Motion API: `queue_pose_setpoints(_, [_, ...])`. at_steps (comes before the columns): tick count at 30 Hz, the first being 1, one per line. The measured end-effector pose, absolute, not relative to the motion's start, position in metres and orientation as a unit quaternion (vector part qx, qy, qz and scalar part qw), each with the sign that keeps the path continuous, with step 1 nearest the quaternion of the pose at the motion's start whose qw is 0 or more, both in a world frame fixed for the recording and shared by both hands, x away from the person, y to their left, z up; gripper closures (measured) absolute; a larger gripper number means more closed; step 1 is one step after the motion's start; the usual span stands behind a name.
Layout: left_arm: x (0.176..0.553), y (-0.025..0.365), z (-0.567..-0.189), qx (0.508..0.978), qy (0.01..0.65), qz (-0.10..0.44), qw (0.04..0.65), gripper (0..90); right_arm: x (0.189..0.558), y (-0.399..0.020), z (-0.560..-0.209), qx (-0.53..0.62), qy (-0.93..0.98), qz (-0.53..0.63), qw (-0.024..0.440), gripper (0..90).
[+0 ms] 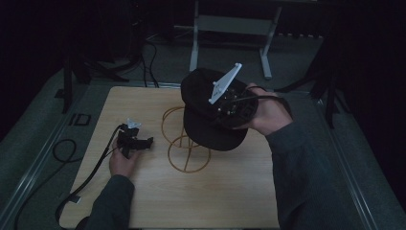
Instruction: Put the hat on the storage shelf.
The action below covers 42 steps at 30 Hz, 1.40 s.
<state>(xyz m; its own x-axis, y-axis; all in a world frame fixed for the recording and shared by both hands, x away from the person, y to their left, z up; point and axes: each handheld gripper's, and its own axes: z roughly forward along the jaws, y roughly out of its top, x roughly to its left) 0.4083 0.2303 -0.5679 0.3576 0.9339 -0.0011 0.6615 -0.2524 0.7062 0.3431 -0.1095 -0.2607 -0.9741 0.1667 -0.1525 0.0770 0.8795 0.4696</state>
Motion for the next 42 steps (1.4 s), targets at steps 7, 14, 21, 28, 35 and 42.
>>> queue_pose_setpoints(7, [0.408,0.23,-0.568,0.761,0.524,0.216,0.315,14.0,0.345,-0.098,-0.263,0.056,0.966,0.234,0.091,78.2])
queue_pose_setpoints(14, [0.408,0.23,-0.568,0.761,0.524,0.216,0.316,14.0,0.345,-0.085,-0.265,0.043,0.968,0.229,0.088,78.2])
queue_pose_setpoints(21, [0.408,0.23,-0.568,0.761,0.524,0.216,0.316,14.0,0.346,-0.077,-0.266,0.04,0.969,0.23,0.085,78.2])
queue_pose_setpoints(28, [0.408,0.23,-0.568,0.76,0.525,0.216,0.317,14.0,0.347,-0.066,-0.266,0.034,0.97,0.228,0.082,78.1])
queue_pose_setpoints(35, [0.408,0.23,-0.568,0.76,0.525,0.216,0.316,14.0,0.346,-0.058,-0.27,0.026,0.971,0.226,0.077,78.0])
queue_pose_setpoints(42, [0.408,0.23,-0.568,0.76,0.524,0.217,0.316,14.0,0.345,-0.051,-0.275,0.017,0.971,0.226,0.072,77.9])
